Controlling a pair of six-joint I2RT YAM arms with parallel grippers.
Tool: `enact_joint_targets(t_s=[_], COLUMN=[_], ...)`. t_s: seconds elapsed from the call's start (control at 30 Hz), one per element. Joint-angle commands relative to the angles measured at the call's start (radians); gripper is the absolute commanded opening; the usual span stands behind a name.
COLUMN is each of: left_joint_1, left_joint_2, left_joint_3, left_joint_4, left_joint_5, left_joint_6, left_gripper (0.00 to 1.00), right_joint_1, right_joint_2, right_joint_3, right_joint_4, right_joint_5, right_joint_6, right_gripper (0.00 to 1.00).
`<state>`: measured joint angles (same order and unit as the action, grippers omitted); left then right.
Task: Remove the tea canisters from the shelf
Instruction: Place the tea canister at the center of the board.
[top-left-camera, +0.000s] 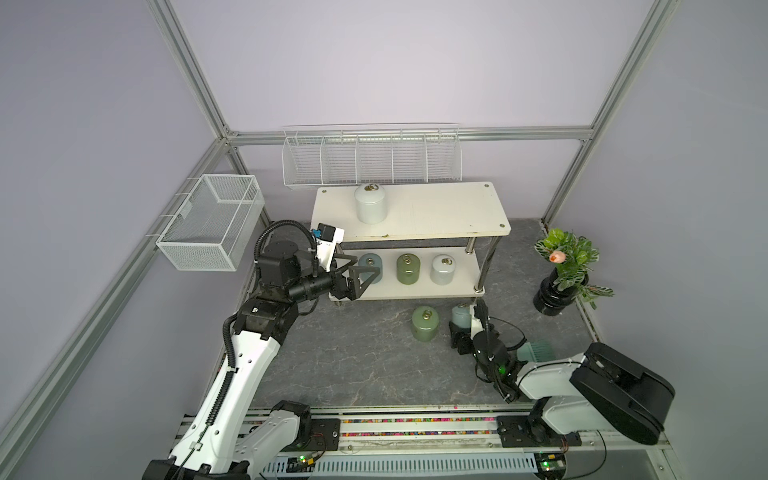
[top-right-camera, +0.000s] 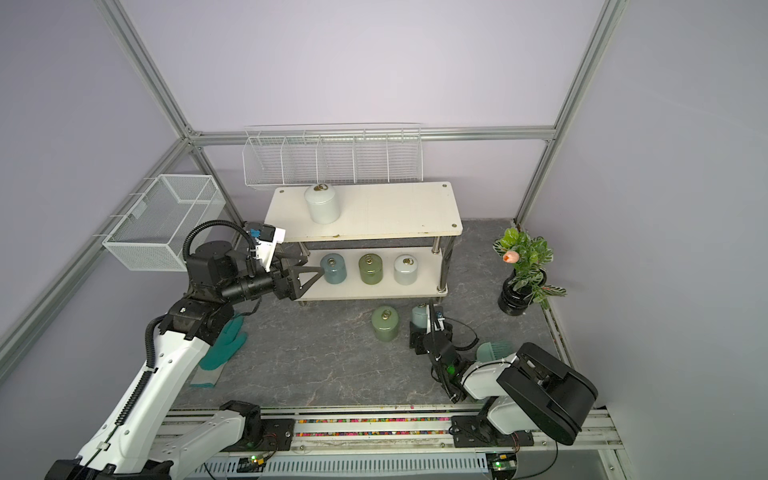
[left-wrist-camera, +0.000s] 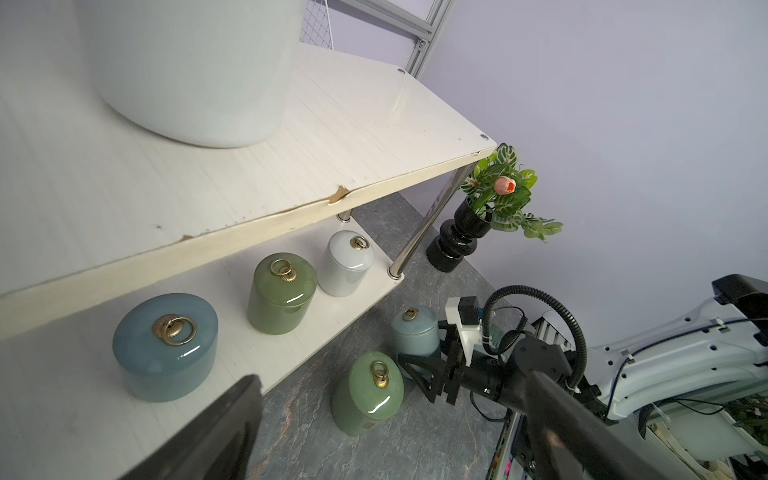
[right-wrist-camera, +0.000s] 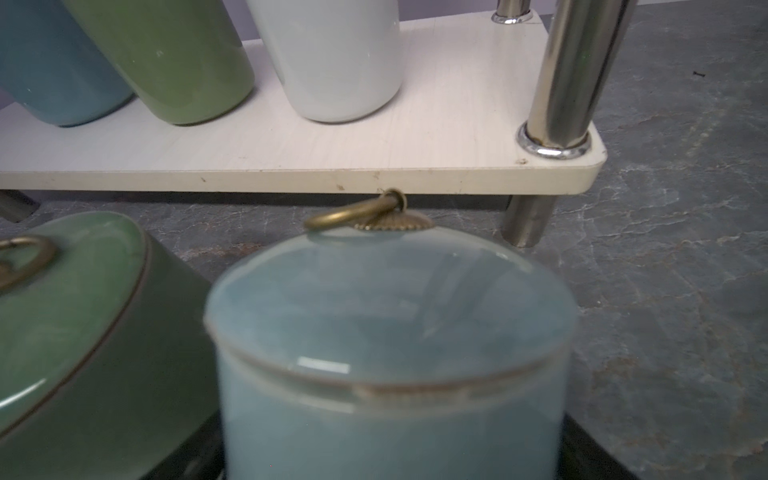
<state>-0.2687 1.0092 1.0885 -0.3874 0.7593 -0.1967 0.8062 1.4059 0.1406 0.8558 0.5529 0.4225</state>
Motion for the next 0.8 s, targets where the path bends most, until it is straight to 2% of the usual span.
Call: enact_joint_targets(t_s=[0.0, 0.1, 0.2, 0.43, 0.77], left_joint_1=[-0.005, -0.005, -0.006, -0.005, -0.005], left_joint_2=[-0.006, -0.005, -0.007, -0.01, -0.023], left_joint_3=[0.016, 0.016, 0.015, -0.004, -0.016], left_joint_4=[-0.012, -0.011, -0.007, 0.007, 0.011], left_joint_5=[-0.003, -0.003, -0.002, 0.002, 0.002], left_joint_6=[0.025, 0.025, 0.027, 0.027, 0.03], left_gripper=[0.99, 0.99, 0.99, 0.99, 0.99], right_joint_1=[0.043, 0.073, 0.101, 0.105, 0.116], right_joint_2=[0.051, 0.03, -0.031, -0.182, -0.157], right_joint_3=[-0.049, -0.053, -0.046, -0.031, -0.02], right_joint_4=[-0.166, -0.177, -0.242, -0.41, -0.454], right_joint_5=[-0.066, -0.038, 0.001, 0.035, 0.031], right_joint_6=[0.042, 0.039, 0.031, 0.037, 0.069], right_gripper=[0.69, 0.7, 0.76, 0.83, 0.89])
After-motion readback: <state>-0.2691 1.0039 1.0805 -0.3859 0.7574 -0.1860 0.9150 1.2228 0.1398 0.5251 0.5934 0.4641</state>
